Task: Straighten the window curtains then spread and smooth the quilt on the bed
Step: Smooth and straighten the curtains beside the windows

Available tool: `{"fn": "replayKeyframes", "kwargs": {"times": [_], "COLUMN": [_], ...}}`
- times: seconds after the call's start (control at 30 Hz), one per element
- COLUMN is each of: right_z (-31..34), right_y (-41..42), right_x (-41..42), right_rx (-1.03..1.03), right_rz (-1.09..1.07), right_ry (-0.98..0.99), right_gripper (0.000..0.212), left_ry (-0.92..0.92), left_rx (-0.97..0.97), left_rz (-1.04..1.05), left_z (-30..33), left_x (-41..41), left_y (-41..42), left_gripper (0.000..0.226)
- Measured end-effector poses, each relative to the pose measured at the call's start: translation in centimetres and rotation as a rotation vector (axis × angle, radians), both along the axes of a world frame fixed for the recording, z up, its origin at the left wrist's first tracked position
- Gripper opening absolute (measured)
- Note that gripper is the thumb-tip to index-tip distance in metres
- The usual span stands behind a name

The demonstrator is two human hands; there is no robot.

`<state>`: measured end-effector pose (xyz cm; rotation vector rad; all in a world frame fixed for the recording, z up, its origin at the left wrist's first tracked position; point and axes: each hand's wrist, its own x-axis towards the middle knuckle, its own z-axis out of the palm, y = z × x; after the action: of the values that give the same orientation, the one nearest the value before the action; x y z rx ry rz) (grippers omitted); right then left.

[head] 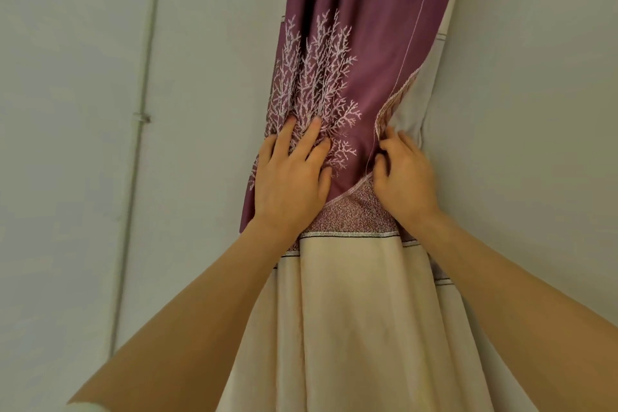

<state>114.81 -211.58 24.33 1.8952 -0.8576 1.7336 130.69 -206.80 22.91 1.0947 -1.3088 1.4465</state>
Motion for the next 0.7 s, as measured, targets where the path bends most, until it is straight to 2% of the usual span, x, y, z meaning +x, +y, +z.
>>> {"fn": "replayKeyframes", "kwargs": {"times": [0.17, 0.37, 0.47, 0.57, 0.7], "right_z": [0.9, 0.9, 0.4, -1.8, -7.6], "right_y": [-4.0, -6.2, -5.7, -4.5, -2.6], "right_x": [3.1, 3.4, 3.0, 2.0, -0.7], "right_rx": [0.038, 0.105, 0.216, 0.265, 0.39], "right_rz": [-0.034, 0.004, 0.036, 0.01, -0.068], "right_ry": [0.022, 0.085, 0.136, 0.263, 0.433], "right_gripper": [0.024, 0.031, 0.048, 0.068, 0.066], "left_ry": [0.117, 0.089, 0.103, 0.127, 0.13], "left_rx": [0.174, 0.167, 0.224, 0.343, 0.497], "left_rz": [-0.011, 0.02, 0.083, 0.139, 0.158], "left_z": [0.5, 0.0, -0.5, -2.9, -8.2], "left_x": [1.3, 2.1, 1.6, 1.2, 0.4], "left_y": [-4.1, -5.9, -5.2, -4.2, -2.2], "left_gripper": [0.055, 0.054, 0.065, 0.084, 0.087]}}
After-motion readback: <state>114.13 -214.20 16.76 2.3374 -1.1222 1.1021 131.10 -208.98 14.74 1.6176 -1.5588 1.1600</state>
